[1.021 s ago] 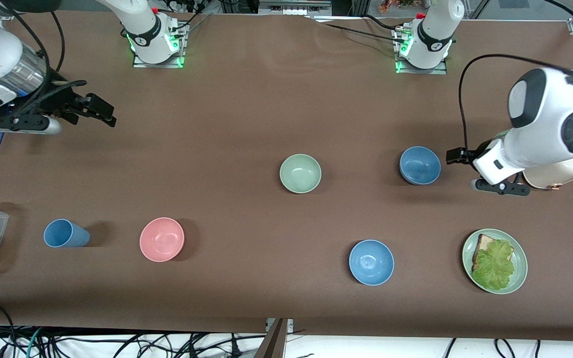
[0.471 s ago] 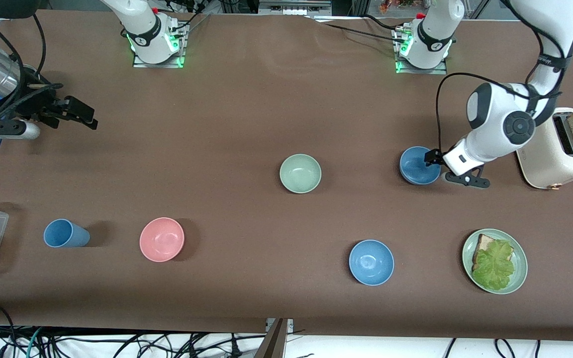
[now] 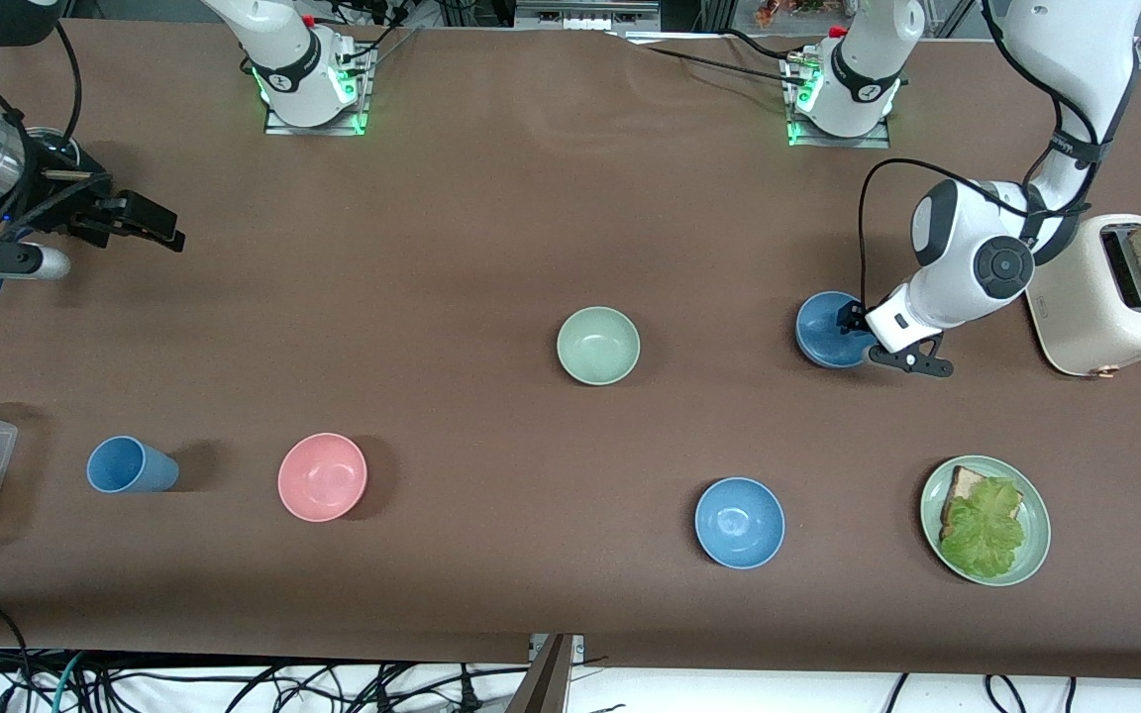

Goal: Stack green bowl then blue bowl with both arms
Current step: 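Lower the left gripper onto the blue bowl rim and grasp it, then lift the blue bowl with the left gripper and carry it toward the green bowl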

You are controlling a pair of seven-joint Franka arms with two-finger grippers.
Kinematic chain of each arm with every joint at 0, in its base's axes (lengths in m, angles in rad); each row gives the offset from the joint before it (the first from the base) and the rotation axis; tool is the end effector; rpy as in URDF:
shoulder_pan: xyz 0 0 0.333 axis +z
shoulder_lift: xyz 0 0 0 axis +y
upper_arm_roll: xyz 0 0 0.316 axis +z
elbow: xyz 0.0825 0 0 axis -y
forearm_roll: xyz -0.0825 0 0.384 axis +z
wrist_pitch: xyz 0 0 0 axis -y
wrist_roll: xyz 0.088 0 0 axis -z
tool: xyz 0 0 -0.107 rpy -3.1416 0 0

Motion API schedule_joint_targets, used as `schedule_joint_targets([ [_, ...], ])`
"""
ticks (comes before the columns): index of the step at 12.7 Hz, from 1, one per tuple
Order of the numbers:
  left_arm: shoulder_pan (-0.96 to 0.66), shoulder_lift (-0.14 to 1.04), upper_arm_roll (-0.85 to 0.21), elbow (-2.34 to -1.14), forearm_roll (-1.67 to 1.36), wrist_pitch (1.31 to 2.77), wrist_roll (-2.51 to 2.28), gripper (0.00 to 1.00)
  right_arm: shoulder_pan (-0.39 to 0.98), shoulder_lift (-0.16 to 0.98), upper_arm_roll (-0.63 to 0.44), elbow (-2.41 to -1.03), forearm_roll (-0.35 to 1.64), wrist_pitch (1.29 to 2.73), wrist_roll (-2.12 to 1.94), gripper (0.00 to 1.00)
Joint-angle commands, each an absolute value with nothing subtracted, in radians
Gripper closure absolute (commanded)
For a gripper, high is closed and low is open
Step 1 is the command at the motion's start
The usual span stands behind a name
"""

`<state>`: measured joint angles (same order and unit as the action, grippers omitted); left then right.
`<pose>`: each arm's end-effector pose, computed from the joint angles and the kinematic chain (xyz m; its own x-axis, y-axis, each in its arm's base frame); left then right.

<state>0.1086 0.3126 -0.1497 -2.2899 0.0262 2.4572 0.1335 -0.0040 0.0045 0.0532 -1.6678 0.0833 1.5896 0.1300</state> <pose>0.5151 -0.0234 0.2043 0.9719 -0.1926 -0.1350 -0.1874 -0.9810 0.0508 0.5521 0.0359 0.5783 0.9923 -0.0820 -0.0927 -0.0888 -0.9935 -0.0716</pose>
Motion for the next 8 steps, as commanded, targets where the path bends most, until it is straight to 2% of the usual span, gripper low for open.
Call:
schedule_joint_targets([
  [1, 0.12, 0.318, -0.155, -2.279, 0.046, 2.462, 0.149, 0.99, 0.021, 0.009, 0.031, -1.638, 0.081, 1.563, 0.12, 0.0],
  [6, 0.12, 0.31, -0.155, -2.255, 0.046, 2.442, 0.144, 1.0, 0.023, 0.008, 0.035, -1.638, 0.069, 1.557, 0.12, 0.0],
  [8, 0.118, 0.302, -0.158, -2.171, 0.031, 2.306, 0.144, 1.0, 0.021, 0.008, 0.034, -1.637, 0.068, 1.555, 0.118, 0.0],
])
